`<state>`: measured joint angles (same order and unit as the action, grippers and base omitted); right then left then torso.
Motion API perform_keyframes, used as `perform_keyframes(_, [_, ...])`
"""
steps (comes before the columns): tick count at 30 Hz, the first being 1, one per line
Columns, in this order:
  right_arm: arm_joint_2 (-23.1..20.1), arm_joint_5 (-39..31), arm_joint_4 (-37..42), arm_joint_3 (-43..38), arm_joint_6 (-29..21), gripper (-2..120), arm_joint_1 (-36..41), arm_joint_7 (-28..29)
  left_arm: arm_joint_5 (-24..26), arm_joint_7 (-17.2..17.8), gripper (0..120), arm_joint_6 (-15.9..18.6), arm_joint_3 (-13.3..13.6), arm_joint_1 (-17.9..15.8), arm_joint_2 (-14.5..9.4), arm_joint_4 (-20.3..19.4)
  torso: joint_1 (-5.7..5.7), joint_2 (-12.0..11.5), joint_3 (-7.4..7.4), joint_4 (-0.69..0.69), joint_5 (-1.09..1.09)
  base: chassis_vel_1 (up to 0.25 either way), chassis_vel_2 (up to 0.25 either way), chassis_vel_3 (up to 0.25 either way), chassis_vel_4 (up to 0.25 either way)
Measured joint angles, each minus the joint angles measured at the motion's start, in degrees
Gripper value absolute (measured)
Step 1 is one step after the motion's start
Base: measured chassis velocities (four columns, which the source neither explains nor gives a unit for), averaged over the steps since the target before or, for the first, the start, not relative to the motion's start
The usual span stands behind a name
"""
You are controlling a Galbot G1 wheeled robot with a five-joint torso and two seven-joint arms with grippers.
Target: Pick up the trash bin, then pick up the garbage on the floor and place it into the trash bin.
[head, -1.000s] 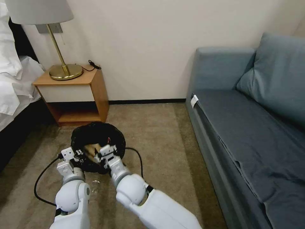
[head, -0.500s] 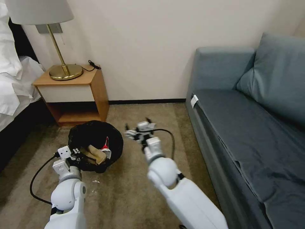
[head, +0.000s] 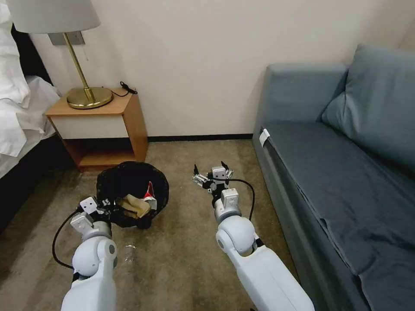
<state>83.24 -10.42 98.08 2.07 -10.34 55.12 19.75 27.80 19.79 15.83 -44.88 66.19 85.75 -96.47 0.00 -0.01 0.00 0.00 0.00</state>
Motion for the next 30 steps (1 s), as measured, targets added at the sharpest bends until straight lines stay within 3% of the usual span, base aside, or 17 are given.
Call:
perform_keyframes(2, [-0.26,0.05,-0.18,0.11,0.26,100,-0.08,-0.03,3.28,3.52,4,-1.54,-0.23,-2.49,-0.15,3.80,0.00,0.00,0.00,0.02,0.00,0.000,0.000,0.000,0.000])
perform_keyframes(8, [-0.99,0.02,-0.17,1.35,0.55,100,-0.06,-0.51,8.94,5.66,4,-3.63,-0.52,-5.99,-0.27,8.56,0.00,0.00,0.00,0.00,0.00,0.000,0.000,0.000,0.000])
perform_keyframes(19, [-0.88,0.87,-0.73,1.93,1.40,100,0.98,-1.28,10.99,7.43,4,-4.10,-0.64,-6.47,0.15,10.03,0.00,0.00,-0.01,0.01,0.02,0.000,0.000,0.000,0.000])
perform_keyframes(20, [-0.80,0.93,-1.04,1.89,1.52,100,0.96,-1.39,10.98,7.47,13,-4.00,-0.58,-6.23,0.09,9.82,0.00,0.01,0.00,0.01,0.01,0.000,0.000,0.000,0.000])
perform_keyframes(25, [-0.66,1.12,-1.26,1.94,1.67,100,0.98,-1.49,10.82,7.50,26,-3.88,-0.64,-6.06,-0.16,9.35,0.00,0.01,0.00,0.00,0.00,0.000,0.000,0.000,0.000])
perform_keyframes(26, [-0.41,1.30,-1.32,2.15,1.70,100,1.14,-1.57,10.80,7.53,34,-3.80,-0.66,-5.94,-0.27,9.02,0.00,0.01,-0.01,0.01,0.00,0.000,0.000,0.000,0.000])
perform_keyframes(30, [0.06,1.53,-1.48,2.67,1.72,100,1.25,-1.60,10.80,7.65,48,-3.65,-0.73,-5.79,-0.34,8.45,0.00,0.01,0.00,0.00,0.00,0.000,0.000,0.000,0.000])
